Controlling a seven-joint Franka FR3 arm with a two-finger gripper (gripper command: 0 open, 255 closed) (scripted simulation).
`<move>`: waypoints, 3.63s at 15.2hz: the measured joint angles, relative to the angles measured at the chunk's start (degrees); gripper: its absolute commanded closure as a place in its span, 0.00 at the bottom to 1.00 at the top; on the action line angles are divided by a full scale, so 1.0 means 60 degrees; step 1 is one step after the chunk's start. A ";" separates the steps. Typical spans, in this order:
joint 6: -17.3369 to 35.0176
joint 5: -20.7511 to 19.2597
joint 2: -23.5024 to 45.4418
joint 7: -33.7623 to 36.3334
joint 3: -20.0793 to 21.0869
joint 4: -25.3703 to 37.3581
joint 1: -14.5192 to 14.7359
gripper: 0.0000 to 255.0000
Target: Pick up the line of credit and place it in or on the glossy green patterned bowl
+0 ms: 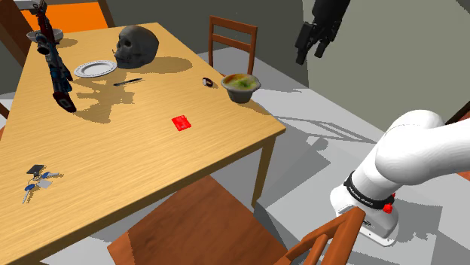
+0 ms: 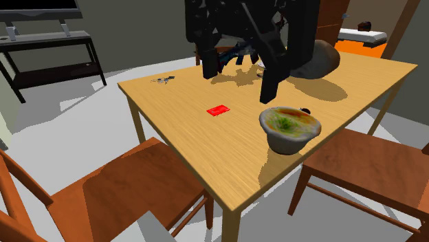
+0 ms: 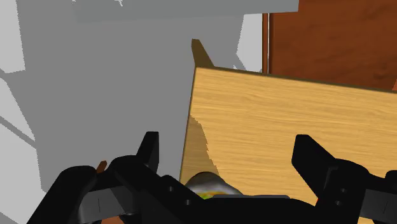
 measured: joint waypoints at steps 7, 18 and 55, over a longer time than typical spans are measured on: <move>0.1925 0.0332 0.0396 0.0831 0.0845 -0.0919 0.0182 0.00; 0.6175 0.0217 0.2713 0.2920 0.2888 -0.1459 0.0106 0.00; 0.8704 -1.0674 1.2196 1.2836 0.4699 0.4635 0.0182 1.00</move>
